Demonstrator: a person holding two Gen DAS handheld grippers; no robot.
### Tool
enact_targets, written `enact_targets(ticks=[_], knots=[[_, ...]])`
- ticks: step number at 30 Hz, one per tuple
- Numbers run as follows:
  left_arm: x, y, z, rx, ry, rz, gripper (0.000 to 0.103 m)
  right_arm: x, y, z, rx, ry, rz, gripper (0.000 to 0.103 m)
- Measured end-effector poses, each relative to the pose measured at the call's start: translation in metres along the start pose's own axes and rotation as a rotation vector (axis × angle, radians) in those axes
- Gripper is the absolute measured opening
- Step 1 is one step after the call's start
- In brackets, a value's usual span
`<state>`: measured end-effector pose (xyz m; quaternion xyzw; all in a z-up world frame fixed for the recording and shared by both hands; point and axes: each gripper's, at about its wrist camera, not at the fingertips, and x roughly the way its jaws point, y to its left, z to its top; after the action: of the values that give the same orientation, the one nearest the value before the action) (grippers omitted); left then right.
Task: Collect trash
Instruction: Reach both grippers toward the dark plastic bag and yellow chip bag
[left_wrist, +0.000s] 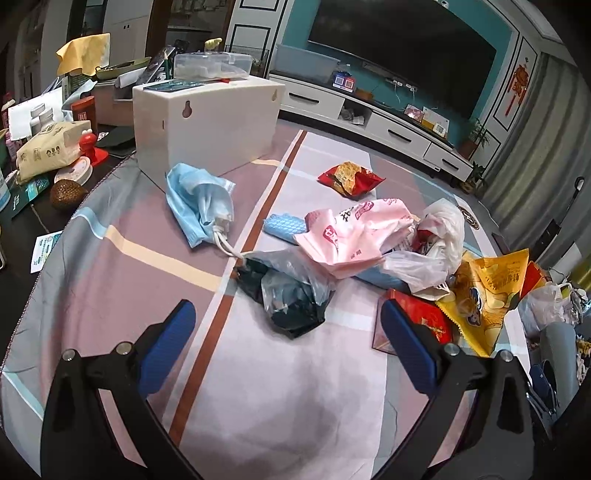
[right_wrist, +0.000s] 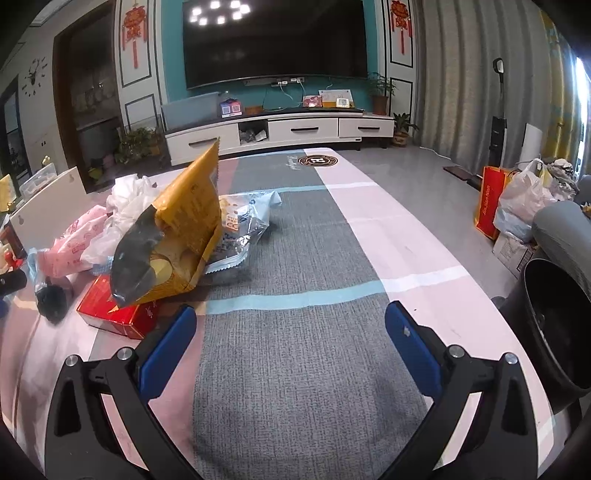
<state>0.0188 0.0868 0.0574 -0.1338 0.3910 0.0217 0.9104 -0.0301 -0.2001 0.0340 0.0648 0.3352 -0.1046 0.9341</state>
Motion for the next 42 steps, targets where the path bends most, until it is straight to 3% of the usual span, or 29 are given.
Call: enact_targets(ticks=[42], knots=[[0.0078, -0.0017, -0.0031, -0.012, 0.049, -0.028, 0.1, 0.0061, -0.0021, 0.0002, -0.001, 0.03, -0.01, 0.1]])
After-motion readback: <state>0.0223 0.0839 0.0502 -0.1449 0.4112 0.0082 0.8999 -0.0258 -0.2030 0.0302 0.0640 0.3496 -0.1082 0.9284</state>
